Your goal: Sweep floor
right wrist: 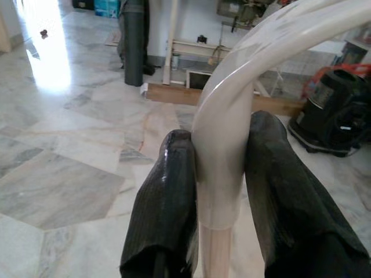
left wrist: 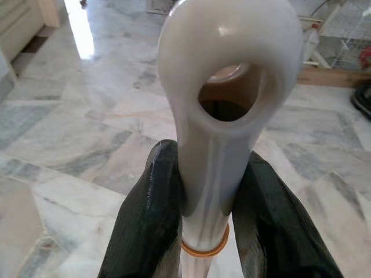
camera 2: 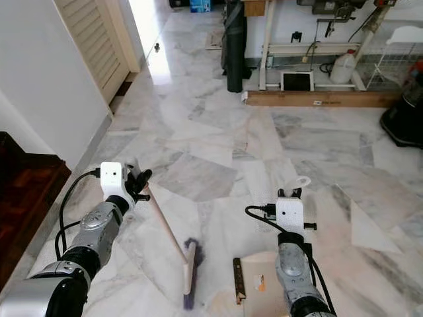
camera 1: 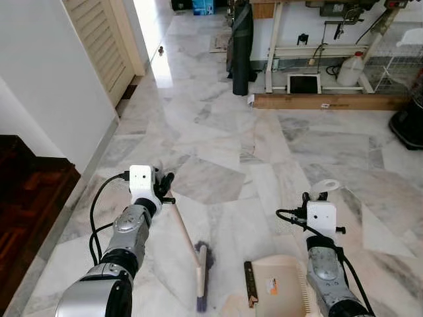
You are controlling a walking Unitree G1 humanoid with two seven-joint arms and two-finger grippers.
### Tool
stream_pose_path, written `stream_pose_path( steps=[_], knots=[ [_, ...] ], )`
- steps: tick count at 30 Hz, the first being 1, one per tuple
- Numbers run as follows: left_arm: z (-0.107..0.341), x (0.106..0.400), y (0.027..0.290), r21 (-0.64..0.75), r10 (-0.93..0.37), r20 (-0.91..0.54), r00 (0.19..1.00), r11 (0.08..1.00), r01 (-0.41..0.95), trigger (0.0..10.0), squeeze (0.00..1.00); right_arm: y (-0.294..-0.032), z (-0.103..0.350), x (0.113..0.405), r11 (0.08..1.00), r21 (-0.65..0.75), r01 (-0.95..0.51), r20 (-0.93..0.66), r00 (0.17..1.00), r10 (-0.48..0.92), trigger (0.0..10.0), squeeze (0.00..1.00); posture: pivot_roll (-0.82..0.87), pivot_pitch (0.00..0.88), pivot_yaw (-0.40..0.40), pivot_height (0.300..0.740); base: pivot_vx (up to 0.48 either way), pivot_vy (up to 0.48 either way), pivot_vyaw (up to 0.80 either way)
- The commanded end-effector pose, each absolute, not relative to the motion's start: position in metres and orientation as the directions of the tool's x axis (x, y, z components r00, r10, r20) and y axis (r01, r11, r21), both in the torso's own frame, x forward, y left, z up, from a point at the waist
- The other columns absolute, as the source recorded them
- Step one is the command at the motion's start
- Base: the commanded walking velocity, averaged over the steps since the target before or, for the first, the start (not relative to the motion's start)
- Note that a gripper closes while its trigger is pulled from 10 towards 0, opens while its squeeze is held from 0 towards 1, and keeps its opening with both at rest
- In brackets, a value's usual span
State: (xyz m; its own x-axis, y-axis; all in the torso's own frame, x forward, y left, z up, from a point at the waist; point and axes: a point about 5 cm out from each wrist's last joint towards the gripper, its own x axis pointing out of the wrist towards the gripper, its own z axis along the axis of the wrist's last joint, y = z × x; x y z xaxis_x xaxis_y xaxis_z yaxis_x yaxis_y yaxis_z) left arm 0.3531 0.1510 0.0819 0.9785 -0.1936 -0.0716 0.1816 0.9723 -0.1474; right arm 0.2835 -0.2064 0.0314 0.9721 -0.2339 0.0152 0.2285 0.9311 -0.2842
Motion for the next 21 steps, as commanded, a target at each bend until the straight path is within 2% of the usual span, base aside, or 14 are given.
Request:
stream_pose_path(
  steps=[1,8,12,21],
  knots=[
    [0.073,0.350,0.152,-0.194,-0.177,-0.111,0.978,0.969,0.153,10.0,0.00,-0.203,0.019,0.274,0.934,-0.297,0.199,-0.047,0.974,-0.222,10.0,0.00,-0.05,0.156,0.106,0.740,0.000,0.000,0.00],
    [0.070,0.349,0.143,-0.325,-0.202,-0.109,0.973,0.933,0.157,10.0,0.00,-0.198,0.015,0.268,0.939,-0.287,0.188,-0.046,0.977,-0.210,10.0,0.00,-0.06,0.192,0.104,0.740,0.000,0.000,0.00],
    [0.065,0.348,0.136,-0.510,-0.243,-0.121,0.962,0.847,0.150,10.0,0.00,-0.193,0.013,0.266,0.943,-0.285,0.171,-0.047,0.980,-0.192,10.0,0.00,-0.06,0.203,0.103,0.740,0.000,0.000,0.00],
    [0.069,0.350,0.131,-0.678,-0.306,-0.083,0.948,0.715,0.172,10.0,0.00,-0.192,0.013,0.264,0.945,-0.280,0.172,-0.044,0.980,-0.192,10.0,0.00,-0.06,0.215,0.106,0.740,0.000,0.000,0.00]
  ],
)
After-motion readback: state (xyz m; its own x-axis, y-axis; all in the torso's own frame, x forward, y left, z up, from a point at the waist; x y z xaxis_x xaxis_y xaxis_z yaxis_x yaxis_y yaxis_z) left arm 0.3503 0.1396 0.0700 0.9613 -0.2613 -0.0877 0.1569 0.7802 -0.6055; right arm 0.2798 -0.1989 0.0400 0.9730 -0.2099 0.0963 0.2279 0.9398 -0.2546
